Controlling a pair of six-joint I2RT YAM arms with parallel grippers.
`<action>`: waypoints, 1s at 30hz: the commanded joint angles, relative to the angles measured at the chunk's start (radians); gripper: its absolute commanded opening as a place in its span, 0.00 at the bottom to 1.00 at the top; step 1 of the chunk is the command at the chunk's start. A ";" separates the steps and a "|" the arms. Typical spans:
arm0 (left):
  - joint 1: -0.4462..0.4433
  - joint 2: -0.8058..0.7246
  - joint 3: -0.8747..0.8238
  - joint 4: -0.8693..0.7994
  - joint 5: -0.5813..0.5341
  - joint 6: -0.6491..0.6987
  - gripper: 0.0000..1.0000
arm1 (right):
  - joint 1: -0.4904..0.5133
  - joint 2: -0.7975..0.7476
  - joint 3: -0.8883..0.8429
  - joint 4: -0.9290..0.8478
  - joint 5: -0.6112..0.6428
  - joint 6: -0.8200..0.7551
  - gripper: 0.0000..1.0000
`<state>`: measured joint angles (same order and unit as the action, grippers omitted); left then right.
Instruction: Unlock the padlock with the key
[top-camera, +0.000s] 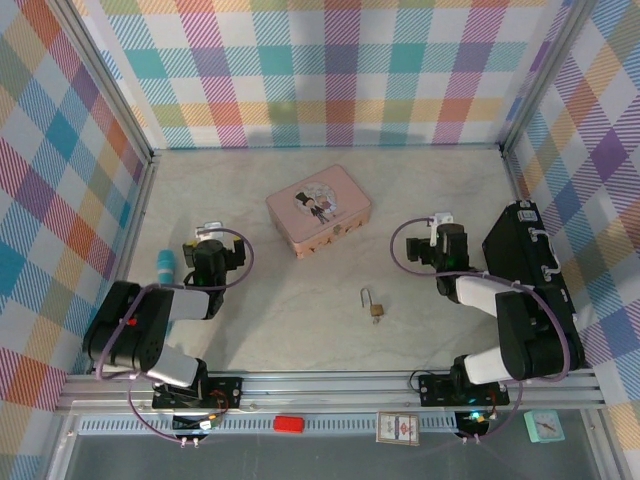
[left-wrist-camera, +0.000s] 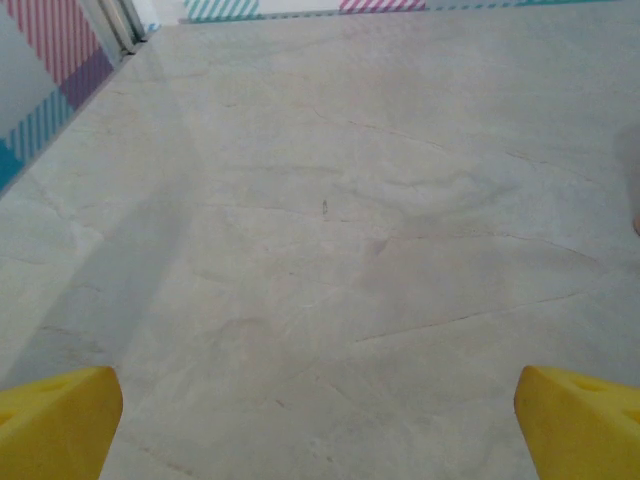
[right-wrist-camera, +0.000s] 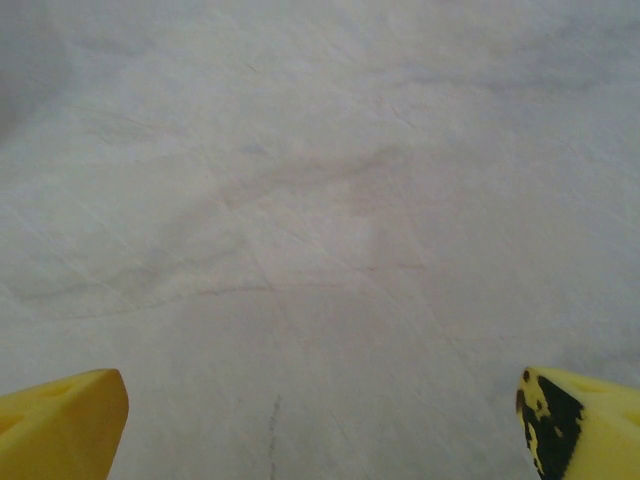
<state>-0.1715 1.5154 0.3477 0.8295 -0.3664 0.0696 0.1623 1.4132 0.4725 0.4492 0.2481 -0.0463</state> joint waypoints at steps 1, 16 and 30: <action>0.025 0.066 0.015 0.139 0.129 0.004 1.00 | -0.070 0.036 -0.035 0.259 -0.198 -0.021 0.99; 0.093 0.065 0.068 0.025 0.245 -0.038 1.00 | -0.158 0.120 -0.054 0.365 -0.270 0.056 0.99; 0.093 0.065 0.068 0.025 0.244 -0.039 1.00 | -0.157 0.122 -0.053 0.365 -0.271 0.054 0.99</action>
<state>-0.0883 1.5829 0.4030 0.8402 -0.1387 0.0418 0.0029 1.5356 0.4236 0.7708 -0.0017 -0.0071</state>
